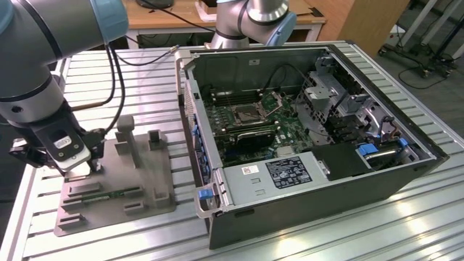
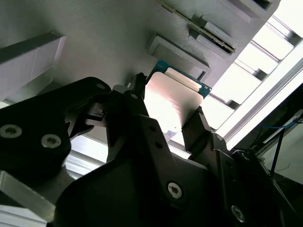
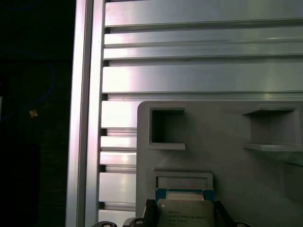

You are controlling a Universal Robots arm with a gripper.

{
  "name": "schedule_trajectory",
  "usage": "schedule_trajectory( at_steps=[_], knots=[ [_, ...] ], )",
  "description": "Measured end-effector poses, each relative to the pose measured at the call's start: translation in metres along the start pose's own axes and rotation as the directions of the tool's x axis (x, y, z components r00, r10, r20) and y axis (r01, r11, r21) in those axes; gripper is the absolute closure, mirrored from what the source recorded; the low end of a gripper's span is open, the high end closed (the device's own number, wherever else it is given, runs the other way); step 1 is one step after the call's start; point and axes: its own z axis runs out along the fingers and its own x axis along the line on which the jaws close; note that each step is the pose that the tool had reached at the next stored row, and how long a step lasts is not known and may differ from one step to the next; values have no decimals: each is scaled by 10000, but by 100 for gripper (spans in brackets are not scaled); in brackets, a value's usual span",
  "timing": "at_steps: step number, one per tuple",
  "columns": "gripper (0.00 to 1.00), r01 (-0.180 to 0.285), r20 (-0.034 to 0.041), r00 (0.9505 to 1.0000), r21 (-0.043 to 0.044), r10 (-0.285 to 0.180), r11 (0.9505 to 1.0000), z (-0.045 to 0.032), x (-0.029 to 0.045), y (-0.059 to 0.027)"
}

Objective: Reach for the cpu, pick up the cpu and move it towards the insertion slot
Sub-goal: 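Pick up the cpu and move it towards the insertion slot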

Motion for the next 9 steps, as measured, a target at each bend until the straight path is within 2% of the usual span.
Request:
schedule_trajectory(
  at_steps=[9],
  knots=[
    [45,0,-9,10000,0,0,10000,-37,-1,1]
  ],
)
